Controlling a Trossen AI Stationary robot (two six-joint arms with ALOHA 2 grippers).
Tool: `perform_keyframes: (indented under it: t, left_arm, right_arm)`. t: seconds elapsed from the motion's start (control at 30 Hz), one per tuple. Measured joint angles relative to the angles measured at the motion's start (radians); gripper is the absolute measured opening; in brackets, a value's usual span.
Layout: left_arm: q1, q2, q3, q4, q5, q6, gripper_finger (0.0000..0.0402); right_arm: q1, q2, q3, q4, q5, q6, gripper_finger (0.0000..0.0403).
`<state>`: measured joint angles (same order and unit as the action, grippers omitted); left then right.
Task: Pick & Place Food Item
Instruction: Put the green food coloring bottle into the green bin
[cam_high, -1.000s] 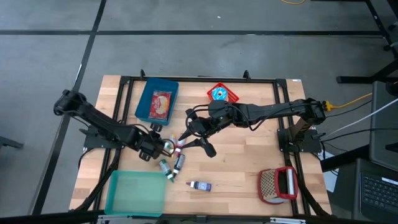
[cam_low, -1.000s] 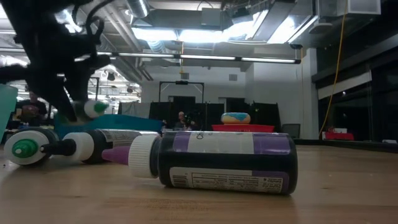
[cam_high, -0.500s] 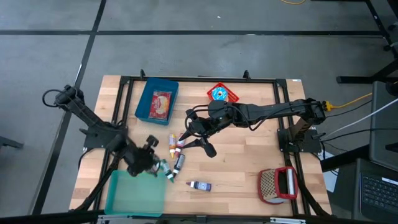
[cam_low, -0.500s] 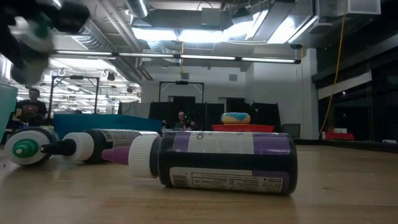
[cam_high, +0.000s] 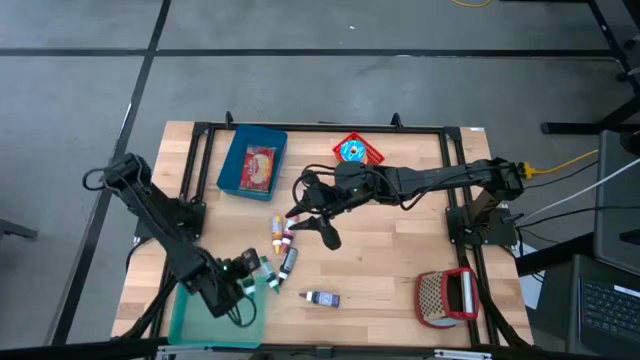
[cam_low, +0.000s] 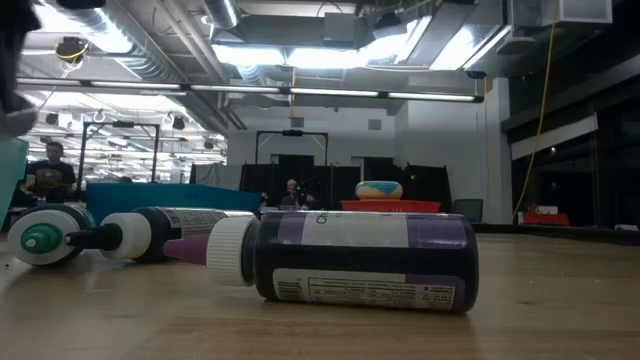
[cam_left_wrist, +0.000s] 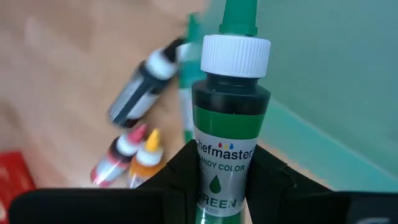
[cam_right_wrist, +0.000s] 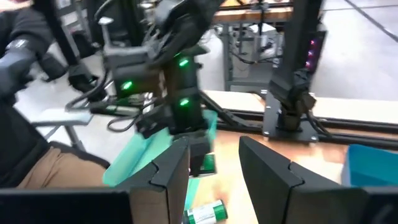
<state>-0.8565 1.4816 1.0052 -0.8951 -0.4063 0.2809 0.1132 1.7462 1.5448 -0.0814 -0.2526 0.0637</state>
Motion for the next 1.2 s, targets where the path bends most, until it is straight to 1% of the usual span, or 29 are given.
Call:
perform_keyframes:
  t: [0.07,0.2,0.4,0.53,0.77,0.9,1.0,1.2]
  left_arm:
    - [-0.023,0.029,0.006,-0.002,0.010,0.047,0.0088]
    - [-0.064,0.073,0.028,-0.001,-0.001,0.117,0.0088]
    - [-0.130,0.083,0.062,0.009,0.033,0.157,0.0088]
    - [-0.155,0.083,0.047,0.024,0.058,0.160,0.0088]
    - [-0.171,0.083,0.032,0.059,0.071,0.185,0.0094]
    - [-0.169,0.083,0.032,0.077,0.120,0.192,0.0103]
    - [-0.158,0.083,0.032,0.103,0.138,0.190,0.0114]
    - [-0.155,0.083,0.032,0.130,0.133,0.194,0.0147]
  right_arm:
    - [0.001,0.000,0.000,0.011,0.028,0.027,0.0142]
    - [0.006,0.000,0.000,0.028,0.091,0.075,0.0142]
    - [0.018,0.000,0.000,0.051,0.176,0.168,0.0142]
    - [0.039,0.007,0.000,0.097,0.231,0.207,0.0142]
    - [0.074,0.044,0.000,0.186,0.278,0.235,0.0142]
    - [0.086,0.045,0.000,0.186,0.319,0.255,0.0142]
    - [0.089,0.045,0.000,0.192,0.324,0.254,0.0142]
    - [0.089,0.046,0.000,0.196,0.318,0.243,0.0142]
